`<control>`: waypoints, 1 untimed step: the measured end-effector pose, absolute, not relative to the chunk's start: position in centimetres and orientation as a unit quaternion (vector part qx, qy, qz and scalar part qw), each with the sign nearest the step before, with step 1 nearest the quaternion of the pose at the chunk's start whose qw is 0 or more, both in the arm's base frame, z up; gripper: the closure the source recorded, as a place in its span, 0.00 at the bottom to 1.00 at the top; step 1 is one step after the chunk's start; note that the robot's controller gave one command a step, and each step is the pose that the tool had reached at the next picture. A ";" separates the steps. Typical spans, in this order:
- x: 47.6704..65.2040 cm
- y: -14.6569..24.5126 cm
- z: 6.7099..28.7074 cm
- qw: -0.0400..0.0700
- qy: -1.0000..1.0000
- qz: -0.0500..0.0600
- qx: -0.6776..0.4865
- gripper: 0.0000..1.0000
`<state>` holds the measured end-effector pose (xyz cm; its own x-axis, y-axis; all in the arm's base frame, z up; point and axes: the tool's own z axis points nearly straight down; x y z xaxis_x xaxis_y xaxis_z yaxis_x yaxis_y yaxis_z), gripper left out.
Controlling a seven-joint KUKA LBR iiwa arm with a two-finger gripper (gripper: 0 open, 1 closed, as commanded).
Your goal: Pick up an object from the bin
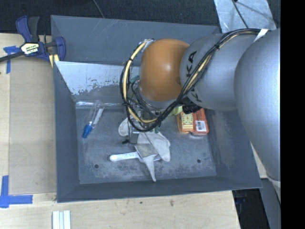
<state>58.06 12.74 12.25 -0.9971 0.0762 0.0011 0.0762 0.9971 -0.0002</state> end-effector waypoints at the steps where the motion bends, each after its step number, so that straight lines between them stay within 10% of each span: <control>1: 57.1 11.7 11.3 -0.001 -0.998 0.000 -0.063 0.00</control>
Offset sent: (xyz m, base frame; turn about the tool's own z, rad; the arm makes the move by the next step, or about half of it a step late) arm -0.0235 -0.0091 -0.0053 0.0526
